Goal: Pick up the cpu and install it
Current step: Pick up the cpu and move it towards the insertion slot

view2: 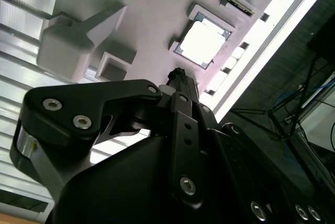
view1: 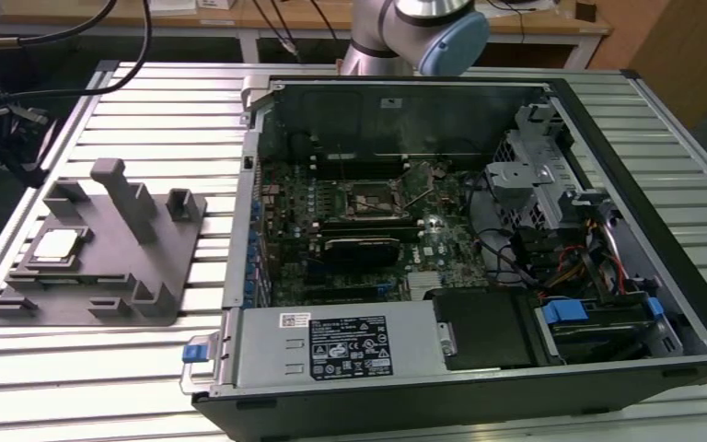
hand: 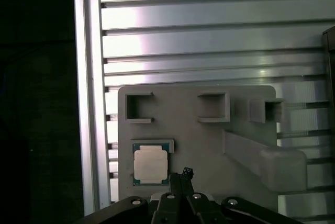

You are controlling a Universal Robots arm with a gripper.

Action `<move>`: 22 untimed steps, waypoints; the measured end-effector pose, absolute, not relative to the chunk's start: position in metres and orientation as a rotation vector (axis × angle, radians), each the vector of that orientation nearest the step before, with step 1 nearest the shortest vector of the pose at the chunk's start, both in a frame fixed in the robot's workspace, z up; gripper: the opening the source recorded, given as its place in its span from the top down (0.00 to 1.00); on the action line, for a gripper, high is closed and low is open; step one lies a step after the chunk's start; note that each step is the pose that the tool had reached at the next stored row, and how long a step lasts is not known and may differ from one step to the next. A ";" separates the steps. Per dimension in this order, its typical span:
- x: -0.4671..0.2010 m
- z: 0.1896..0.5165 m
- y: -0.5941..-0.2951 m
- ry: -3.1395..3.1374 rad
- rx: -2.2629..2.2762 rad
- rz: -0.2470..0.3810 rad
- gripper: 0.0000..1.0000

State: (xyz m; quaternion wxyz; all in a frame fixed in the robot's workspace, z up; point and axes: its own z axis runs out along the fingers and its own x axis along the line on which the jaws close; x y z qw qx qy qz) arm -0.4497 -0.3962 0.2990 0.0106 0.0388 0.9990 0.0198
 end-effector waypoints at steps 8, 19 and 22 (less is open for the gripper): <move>-0.461 0.288 -0.396 3.117 0.121 0.062 0.89; -0.468 0.269 -0.396 3.117 0.121 0.062 0.89; -0.468 0.263 -0.396 3.117 0.121 0.062 0.89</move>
